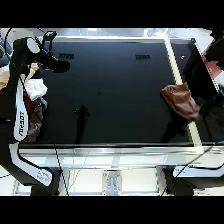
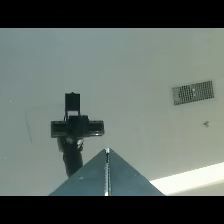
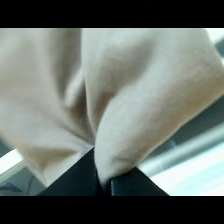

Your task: Fold the shirts.

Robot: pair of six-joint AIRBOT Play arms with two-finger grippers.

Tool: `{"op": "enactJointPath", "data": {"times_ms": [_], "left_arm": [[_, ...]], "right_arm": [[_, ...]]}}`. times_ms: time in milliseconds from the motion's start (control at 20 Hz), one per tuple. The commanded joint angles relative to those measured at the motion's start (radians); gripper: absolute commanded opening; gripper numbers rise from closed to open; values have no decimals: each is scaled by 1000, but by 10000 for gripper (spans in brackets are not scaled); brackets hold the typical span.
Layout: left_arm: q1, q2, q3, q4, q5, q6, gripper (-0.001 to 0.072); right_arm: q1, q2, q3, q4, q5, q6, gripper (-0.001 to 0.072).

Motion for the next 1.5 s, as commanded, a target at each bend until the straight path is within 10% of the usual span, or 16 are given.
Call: {"op": "enactJointPath", "data": {"times_ms": [0, 250, 300, 350, 400, 600, 900, 1450], "left_arm": [[-2, 0, 0, -3, 0, -9, 14], [-3, 0, 0, -71, -1, -9, 15], [-3, 0, 0, -80, -1, -9, 15], [-3, 0, 0, -82, -1, -9, 14], [-3, 0, 0, -82, 0, -8, 14], [-3, 0, 0, -102, -48, -8, 14], [-29, 21, 0, -465, -37, -8, 14], [-114, 599, -167, -55, -115, -22, 14]], "right_arm": [[-73, 178, -364, -36, -181, -20, 12], [-83, 274, -500, -28, -174, -37, 49], [-83, 281, -497, -28, -132, -63, 240], [-83, 296, -486, -29, -65, -79, 579], [-83, 320, -462, -34, 0, -83, 717], [-83, 512, -268, 40, 103, -121, 703], [108, 671, -206, 718, -291, -440, 695], [511, 526, -209, 727, -403, -548, 695]]}}
